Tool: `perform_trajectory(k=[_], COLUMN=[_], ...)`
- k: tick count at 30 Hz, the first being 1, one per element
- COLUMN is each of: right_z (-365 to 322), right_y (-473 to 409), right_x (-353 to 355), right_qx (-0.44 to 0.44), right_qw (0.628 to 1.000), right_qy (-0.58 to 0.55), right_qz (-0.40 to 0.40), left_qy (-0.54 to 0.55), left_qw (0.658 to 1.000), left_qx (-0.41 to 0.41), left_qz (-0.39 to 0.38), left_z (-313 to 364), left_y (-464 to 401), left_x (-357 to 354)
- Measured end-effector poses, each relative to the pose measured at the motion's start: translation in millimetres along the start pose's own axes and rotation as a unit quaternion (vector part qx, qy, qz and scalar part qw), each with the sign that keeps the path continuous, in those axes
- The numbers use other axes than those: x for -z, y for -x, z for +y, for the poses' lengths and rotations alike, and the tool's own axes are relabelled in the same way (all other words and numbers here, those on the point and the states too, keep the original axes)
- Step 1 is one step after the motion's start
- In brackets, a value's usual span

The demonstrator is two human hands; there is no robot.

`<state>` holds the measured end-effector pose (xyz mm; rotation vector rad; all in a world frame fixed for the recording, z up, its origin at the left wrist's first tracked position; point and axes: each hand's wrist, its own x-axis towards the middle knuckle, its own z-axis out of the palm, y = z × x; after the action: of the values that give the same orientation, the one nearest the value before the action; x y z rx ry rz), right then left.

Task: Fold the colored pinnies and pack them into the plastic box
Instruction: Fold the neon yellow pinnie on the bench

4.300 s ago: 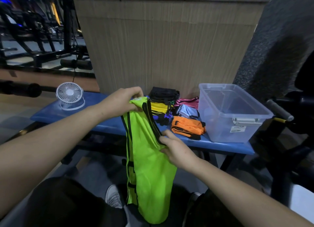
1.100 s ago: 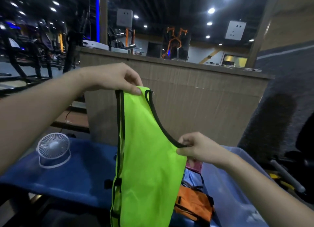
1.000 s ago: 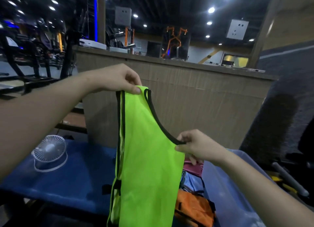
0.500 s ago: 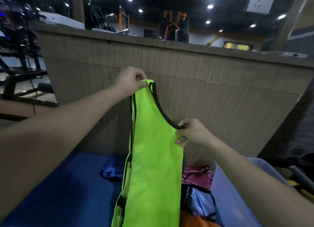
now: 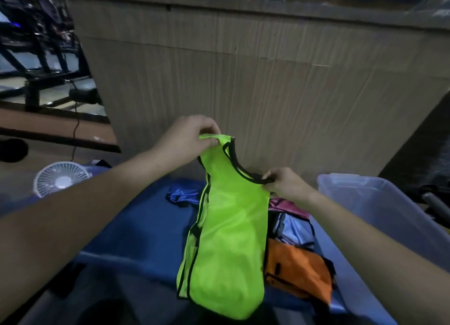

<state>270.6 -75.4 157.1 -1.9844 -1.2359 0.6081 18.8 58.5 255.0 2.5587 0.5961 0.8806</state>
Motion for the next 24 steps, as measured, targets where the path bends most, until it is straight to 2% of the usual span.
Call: perform_trajectory(k=[4, 9, 14, 20, 24], right_z=[12.2, 17.1, 34.1, 55.6, 67.8], right_y=[22.1, 50.7, 74.3, 89.3, 92.8], right_x=[-16.4, -37.5, -55.1, -67.6, -75.1], right_qx=[0.029, 0.054, 0.072, 0.078, 0.084], right_qw=[0.997, 0.992, 0.984, 0.977, 0.971], right_qy=[0.071, 0.115, 0.16, 0.195, 0.219], right_qz=[0.004, 0.016, -0.007, -0.042, -0.057], left_qy=[-0.043, -0.051, -0.056, -0.081, -0.11], left_qw=[0.998, 0.997, 0.997, 0.992, 0.981], left_qx=[-0.042, -0.048, -0.018, -0.045, -0.075], left_qz=[-0.022, -0.041, -0.053, -0.088, -0.14], left_z=[16.3, 24.0, 17.7, 11.8, 2.5], left_y=[50.7, 112.9, 178.2, 239.0, 258.9], left_x=[-9.7, -30.5, -60.0, -111.0, -147.1])
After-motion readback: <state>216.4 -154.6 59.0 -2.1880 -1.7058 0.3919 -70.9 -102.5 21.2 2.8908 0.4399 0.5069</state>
